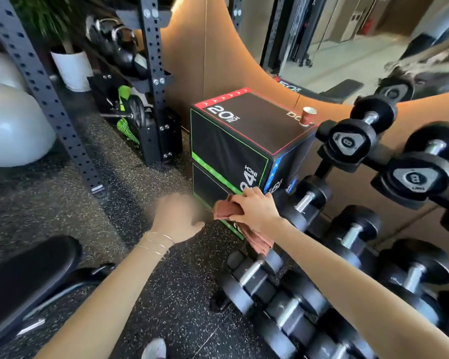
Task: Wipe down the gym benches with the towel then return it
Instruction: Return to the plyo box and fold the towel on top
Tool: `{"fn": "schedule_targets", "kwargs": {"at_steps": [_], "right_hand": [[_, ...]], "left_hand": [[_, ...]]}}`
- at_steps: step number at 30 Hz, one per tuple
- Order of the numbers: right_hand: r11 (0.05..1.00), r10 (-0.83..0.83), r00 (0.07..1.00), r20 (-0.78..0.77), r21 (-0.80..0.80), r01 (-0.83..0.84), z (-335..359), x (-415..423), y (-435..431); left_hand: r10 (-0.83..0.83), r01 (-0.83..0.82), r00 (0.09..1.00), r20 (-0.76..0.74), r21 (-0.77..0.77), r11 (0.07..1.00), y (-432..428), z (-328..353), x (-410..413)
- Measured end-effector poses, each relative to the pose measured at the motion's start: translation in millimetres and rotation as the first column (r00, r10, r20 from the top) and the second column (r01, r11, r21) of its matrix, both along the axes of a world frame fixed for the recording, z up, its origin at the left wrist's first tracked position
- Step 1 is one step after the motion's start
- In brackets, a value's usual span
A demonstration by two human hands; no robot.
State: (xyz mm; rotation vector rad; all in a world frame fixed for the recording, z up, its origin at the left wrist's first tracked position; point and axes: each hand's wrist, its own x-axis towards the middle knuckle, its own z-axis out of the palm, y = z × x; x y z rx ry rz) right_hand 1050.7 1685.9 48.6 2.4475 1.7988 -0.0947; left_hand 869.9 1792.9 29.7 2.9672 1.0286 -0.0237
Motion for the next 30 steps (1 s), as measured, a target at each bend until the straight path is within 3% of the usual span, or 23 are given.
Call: {"fn": "schedule_targets", "kwargs": {"at_steps": [15, 30], "right_hand": [[0.962, -0.271, 0.961, -0.058, 0.026, 0.273, 1, 24, 178], [0.911, -0.412, 0.908, -0.076, -0.030, 0.411, -26, 105, 266]], "left_hand": [[-0.266, 0.267, 0.964, -0.025, 0.040, 0.963, 219, 6, 64], [-0.402, 0.402, 0.915, -0.037, -0.001, 0.915, 325, -15, 161]]}}
